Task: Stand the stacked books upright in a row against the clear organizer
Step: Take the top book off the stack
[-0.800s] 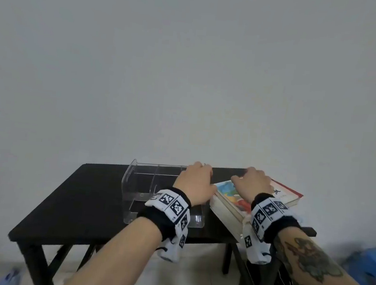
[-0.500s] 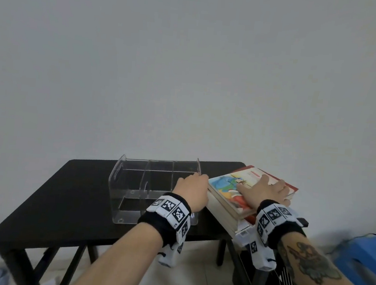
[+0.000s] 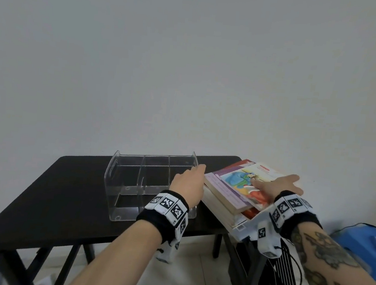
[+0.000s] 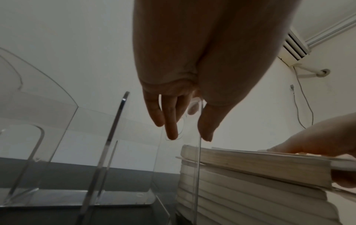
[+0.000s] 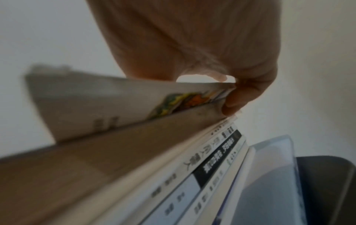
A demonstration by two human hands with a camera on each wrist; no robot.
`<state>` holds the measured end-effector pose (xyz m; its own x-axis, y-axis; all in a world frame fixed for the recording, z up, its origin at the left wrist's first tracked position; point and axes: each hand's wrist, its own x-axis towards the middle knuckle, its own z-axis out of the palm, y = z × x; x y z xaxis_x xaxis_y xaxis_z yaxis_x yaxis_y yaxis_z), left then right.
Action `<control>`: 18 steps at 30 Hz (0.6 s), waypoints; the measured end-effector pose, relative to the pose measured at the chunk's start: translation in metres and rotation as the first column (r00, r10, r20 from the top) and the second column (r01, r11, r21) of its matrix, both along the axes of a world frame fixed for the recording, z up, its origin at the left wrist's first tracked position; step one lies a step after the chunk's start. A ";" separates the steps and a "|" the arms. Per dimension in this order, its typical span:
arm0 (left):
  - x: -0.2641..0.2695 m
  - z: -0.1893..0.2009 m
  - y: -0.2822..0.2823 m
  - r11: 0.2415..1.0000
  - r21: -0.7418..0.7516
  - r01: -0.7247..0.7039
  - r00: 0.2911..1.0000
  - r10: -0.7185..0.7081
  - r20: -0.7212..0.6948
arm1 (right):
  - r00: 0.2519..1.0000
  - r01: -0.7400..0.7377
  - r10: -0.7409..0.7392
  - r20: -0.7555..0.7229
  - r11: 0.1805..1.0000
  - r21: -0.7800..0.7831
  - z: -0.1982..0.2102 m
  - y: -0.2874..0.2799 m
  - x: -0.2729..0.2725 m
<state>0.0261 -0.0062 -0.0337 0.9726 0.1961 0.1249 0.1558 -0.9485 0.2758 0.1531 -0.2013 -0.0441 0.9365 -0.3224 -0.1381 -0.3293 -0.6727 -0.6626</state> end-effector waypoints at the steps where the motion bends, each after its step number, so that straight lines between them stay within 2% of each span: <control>1: 0.000 0.000 0.001 1.000 -0.012 0.006 1.000 -0.006 0.002 | 0.999 0.018 -0.020 0.037 0.998 0.053 0.001 -0.004 0.001; 3: 0.000 0.000 0.003 0.999 -0.034 0.015 1.000 -0.015 -0.003 | 0.984 0.061 -0.083 0.160 0.989 0.136 0.004 -0.010 0.002; 6: 0.001 0.001 0.004 0.996 -0.084 0.013 1.000 -0.015 -0.016 | 0.921 0.094 -0.153 0.358 0.980 0.176 0.013 -0.013 0.000; 8: 0.000 0.003 0.006 0.994 -0.111 0.000 1.000 0.001 0.006 | 0.878 0.072 -0.159 0.451 0.977 0.203 0.027 -0.009 -0.005; 10: 0.000 0.006 0.009 0.992 -0.122 -0.015 0.998 0.021 0.054 | 0.836 0.052 -0.131 0.532 0.986 0.161 0.045 -0.004 -0.011; 13: -0.002 0.011 0.014 0.987 -0.159 -0.025 0.995 0.040 0.095 | 0.710 -0.084 0.008 0.704 0.994 0.073 0.070 0.011 -0.022; 15: -0.004 0.016 0.018 0.970 -0.243 -0.024 0.992 0.053 0.115 | 0.626 -0.201 0.082 0.775 0.978 0.059 0.082 0.026 -0.030; 18: -0.008 0.026 0.026 0.913 -0.409 -0.010 0.974 0.100 0.201 | 0.533 -0.369 0.046 0.845 0.911 0.183 0.097 0.053 -0.054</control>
<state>0.0183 0.0197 -0.0075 0.9176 0.3262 0.2270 0.0988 -0.7405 0.6647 0.0994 -0.1483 0.0532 0.7235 -0.1938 0.6625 0.5770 -0.3571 -0.7346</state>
